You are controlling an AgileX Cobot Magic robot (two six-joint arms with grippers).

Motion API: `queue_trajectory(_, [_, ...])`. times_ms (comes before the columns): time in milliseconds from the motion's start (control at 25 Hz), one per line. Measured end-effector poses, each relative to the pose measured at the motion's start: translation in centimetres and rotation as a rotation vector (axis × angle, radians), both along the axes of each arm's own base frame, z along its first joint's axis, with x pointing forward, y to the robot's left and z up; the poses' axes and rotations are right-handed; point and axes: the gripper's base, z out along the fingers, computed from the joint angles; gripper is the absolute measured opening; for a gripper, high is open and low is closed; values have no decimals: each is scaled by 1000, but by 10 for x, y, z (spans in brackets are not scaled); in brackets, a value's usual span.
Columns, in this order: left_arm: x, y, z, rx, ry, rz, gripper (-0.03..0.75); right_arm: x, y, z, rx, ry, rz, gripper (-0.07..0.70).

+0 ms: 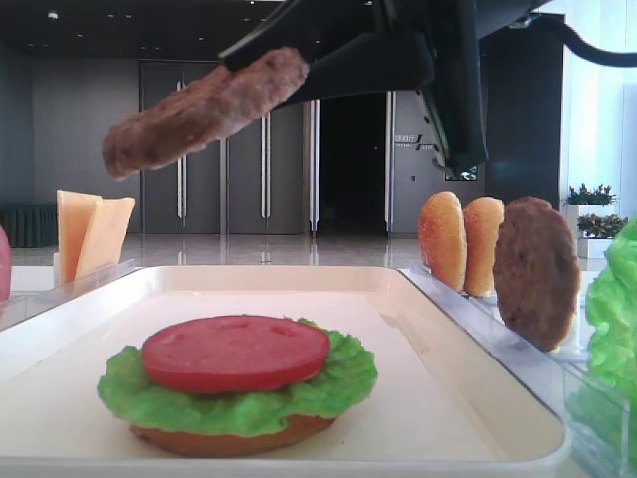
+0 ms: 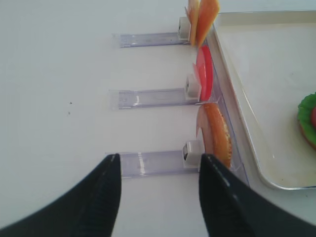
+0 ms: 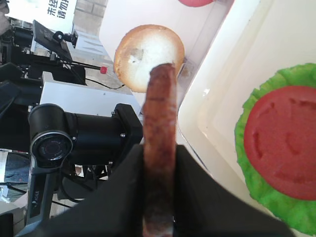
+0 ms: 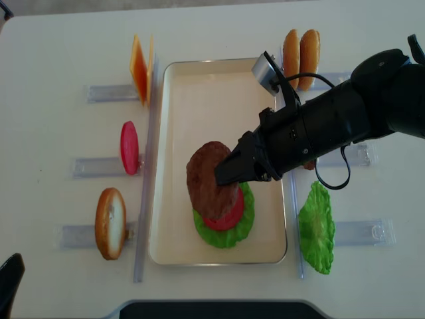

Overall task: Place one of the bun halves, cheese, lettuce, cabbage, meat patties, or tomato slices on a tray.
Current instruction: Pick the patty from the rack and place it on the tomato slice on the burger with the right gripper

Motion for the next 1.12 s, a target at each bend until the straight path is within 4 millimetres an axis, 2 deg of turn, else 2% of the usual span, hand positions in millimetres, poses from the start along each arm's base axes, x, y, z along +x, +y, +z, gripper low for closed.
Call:
queue_trajectory(160, [0,0,0,0,0,0,391,0,1,-7,3,30,21,142])
queue_trajectory(360, [0,0,0,0,0,0,391,5,5,-34,-14,108,42,142])
queue_trajectory(640, [0,0,0,0,0,0,391,9,9,-61,-23,153,49,141])
queue_trajectory(840, [0,0,0,0,0,0,391,12,10,-72,-18,164,41,141])
queue_trajectory(1120, [0,0,0,0,0,0,391,17,5,-74,-10,161,17,141])
